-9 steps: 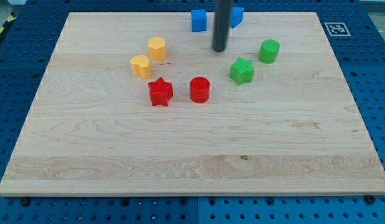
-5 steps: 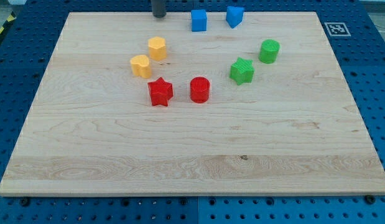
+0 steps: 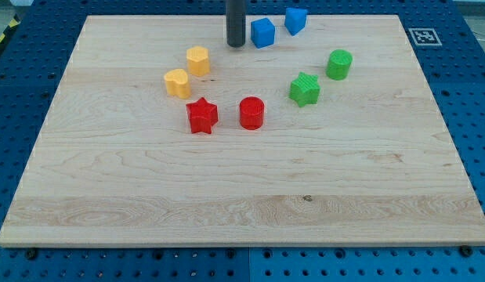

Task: Push the blue cube above the red circle

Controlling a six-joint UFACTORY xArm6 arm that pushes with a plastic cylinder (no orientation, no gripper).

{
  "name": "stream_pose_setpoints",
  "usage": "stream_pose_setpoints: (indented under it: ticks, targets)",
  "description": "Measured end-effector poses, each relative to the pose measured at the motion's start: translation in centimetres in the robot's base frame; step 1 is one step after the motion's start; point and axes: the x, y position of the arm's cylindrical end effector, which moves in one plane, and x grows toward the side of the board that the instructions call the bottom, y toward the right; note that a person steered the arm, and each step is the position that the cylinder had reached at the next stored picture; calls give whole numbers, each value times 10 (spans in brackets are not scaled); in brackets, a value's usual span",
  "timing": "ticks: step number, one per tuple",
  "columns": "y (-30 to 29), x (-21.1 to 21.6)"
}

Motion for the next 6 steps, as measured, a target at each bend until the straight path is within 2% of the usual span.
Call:
stream_pose_setpoints:
  ticks: [1, 2, 4, 6]
  targets:
    - [-15, -33]
    - [-4, -60]
    - [52, -56]
    - [54, -17]
